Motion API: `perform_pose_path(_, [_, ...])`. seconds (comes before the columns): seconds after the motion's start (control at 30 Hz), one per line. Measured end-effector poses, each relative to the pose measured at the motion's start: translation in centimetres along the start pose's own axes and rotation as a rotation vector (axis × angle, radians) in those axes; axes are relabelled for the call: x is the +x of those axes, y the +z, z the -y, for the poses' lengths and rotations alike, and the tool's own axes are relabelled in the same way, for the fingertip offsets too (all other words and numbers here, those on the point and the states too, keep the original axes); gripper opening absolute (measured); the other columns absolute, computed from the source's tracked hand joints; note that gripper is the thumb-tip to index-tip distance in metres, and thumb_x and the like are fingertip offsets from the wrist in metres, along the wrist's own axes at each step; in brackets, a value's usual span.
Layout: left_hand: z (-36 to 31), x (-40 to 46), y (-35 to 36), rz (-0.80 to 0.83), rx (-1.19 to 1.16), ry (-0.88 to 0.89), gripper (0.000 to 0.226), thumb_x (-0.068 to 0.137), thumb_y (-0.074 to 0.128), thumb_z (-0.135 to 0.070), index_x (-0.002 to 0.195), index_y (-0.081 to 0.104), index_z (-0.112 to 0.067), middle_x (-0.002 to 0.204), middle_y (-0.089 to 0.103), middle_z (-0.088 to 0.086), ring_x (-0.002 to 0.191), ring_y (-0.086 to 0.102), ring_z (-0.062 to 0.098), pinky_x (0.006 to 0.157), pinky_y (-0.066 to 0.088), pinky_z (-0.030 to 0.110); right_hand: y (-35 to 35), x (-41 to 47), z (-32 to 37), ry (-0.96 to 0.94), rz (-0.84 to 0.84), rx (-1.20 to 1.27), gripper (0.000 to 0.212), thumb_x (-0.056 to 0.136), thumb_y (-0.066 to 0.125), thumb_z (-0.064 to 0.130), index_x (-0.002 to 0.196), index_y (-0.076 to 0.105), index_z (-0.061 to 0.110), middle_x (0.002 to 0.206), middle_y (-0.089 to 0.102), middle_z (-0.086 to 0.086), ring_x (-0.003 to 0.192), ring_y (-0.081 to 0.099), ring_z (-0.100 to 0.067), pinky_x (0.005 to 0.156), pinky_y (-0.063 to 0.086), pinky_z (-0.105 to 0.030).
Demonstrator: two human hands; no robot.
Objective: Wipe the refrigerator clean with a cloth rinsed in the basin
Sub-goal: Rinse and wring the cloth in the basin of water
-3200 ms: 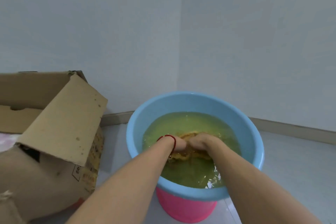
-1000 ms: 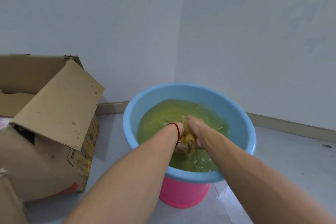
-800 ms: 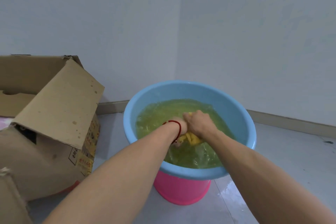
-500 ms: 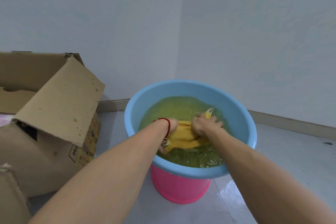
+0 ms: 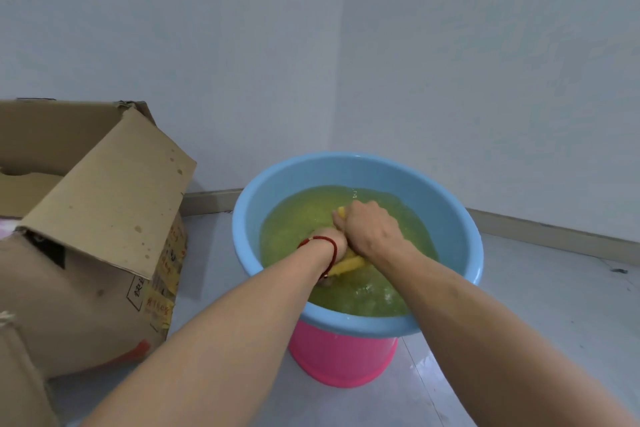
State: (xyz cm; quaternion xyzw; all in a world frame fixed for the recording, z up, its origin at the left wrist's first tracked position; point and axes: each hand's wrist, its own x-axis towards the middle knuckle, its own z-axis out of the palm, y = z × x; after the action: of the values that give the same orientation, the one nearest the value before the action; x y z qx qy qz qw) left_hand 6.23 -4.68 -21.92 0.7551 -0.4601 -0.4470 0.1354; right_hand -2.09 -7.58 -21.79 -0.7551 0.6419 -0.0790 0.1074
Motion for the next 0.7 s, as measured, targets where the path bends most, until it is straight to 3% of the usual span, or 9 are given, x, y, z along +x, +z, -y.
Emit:
perform_pose_path(0.07, [0.4, 0.1, -0.5, -0.019, 0.105, 0.021, 0.051, 0.111, 0.024, -0.033, 0.137, 0.056, -0.003, 0.137, 0.058, 0.021, 0.122, 0.060, 0.036, 0.095, 0.051, 0.042, -0.4, 0.7, -0.5, -0.043, 0.002, -0.158, 0.043, 0.109, 0.040, 0.044, 0.108, 0.066, 0.010, 0.115, 0.068, -0.016, 0.105, 0.065, -0.038, 0.078, 0.046, -0.041])
perform_pose_path(0.13, [1.3, 0.9, -0.8, -0.072, 0.151, -0.016, 0.053, 0.112, 0.020, -0.032, 0.152, 0.039, -0.005, 0.154, 0.042, 0.021, 0.139, 0.046, 0.037, 0.113, 0.040, 0.044, -0.3, 1.3, -2.0, 0.050, 0.065, -0.201, 0.046, 0.109, 0.034, 0.046, 0.135, 0.052, 0.012, 0.140, 0.052, -0.019, 0.127, 0.051, -0.039, 0.094, 0.048, -0.049])
perform_pose_path(0.2, [1.5, 0.9, -1.2, -0.071, 0.149, -0.066, 0.056, 0.111, 0.016, -0.034, 0.157, 0.027, -0.004, 0.162, 0.030, 0.020, 0.146, 0.035, 0.038, 0.119, 0.031, 0.046, 0.5, 1.5, -3.3, 0.211, 0.176, -0.133, 0.056, 0.108, 0.027, 0.049, 0.153, 0.033, 0.017, 0.159, 0.025, -0.022, 0.144, 0.027, -0.045, 0.113, 0.034, -0.064])
perform_pose_path(0.27, [1.1, 0.8, -1.2, -0.010, -0.006, -0.121, 0.067, 0.110, 0.011, -0.045, 0.158, 0.026, -0.001, 0.162, 0.029, 0.023, 0.148, 0.033, 0.037, 0.121, 0.028, 0.046, 1.6, 1.5, -3.4, 0.346, 0.303, -0.012, 0.062, 0.105, 0.022, 0.050, 0.160, 0.025, 0.021, 0.168, 0.012, -0.024, 0.151, 0.016, -0.049, 0.122, 0.020, -0.066])
perform_pose_path(0.37, [0.0, 1.0, -0.3, 0.076, -0.410, -0.239, 0.084, 0.103, 0.014, -0.064, 0.140, 0.052, 0.001, 0.132, 0.061, 0.020, 0.132, 0.055, 0.033, 0.114, 0.042, 0.045, 2.1, 0.9, -1.3, 0.452, 0.349, 0.473, 0.060, 0.105, 0.023, 0.046, 0.141, 0.053, 0.008, 0.141, 0.056, -0.026, 0.125, 0.059, -0.041, 0.111, 0.046, -0.057])
perform_pose_path(0.43, [0.0, 1.1, 0.4, 0.089, -0.578, -0.250, 0.081, 0.102, 0.018, -0.066, 0.123, 0.065, -0.002, 0.107, 0.063, 0.015, 0.119, 0.065, 0.030, 0.109, 0.048, 0.044, 2.2, 0.7, -0.2, 0.528, 0.329, 0.866, 0.048, 0.108, 0.032, 0.038, 0.115, 0.063, 0.003, 0.104, 0.071, -0.020, 0.094, 0.070, -0.034, 0.093, 0.060, -0.052])
perform_pose_path(0.47, [-0.1, 1.1, 0.8, 0.065, -0.585, -0.209, 0.075, 0.104, 0.021, -0.060, 0.119, 0.067, -0.003, 0.108, 0.060, 0.017, 0.118, 0.064, 0.029, 0.109, 0.047, 0.043, 2.1, 0.6, 0.1, 0.556, 0.302, 0.956, 0.044, 0.107, 0.036, 0.037, 0.108, 0.064, 0.003, 0.097, 0.072, -0.019, 0.089, 0.071, -0.034, 0.088, 0.062, -0.051])
perform_pose_path(0.6, [-0.9, -0.4, 0.3, -0.082, -0.619, -0.013, 0.044, 0.112, 0.030, -0.021, 0.146, 0.044, 0.002, 0.150, 0.048, 0.020, 0.137, 0.050, 0.031, 0.111, 0.041, 0.035, 1.7, 0.4, 0.0, 0.469, 0.111, 0.857, 0.048, 0.099, 0.051, 0.047, 0.103, 0.066, 0.001, 0.098, 0.073, -0.015, 0.084, 0.071, -0.033, 0.079, 0.062, -0.044])
perform_pose_path(0.7, [-0.6, -0.5, -0.4, -0.162, -0.514, 0.017, 0.051, 0.107, 0.043, -0.040, 0.136, 0.055, 0.000, 0.129, 0.063, 0.019, 0.116, 0.063, 0.033, 0.101, 0.051, 0.042, 0.1, 0.3, -1.3, 0.265, -0.004, 0.452, 0.050, 0.102, 0.046, 0.052, 0.095, 0.065, 0.006, 0.102, 0.071, -0.017, 0.090, 0.066, -0.036, 0.082, 0.055, -0.043])
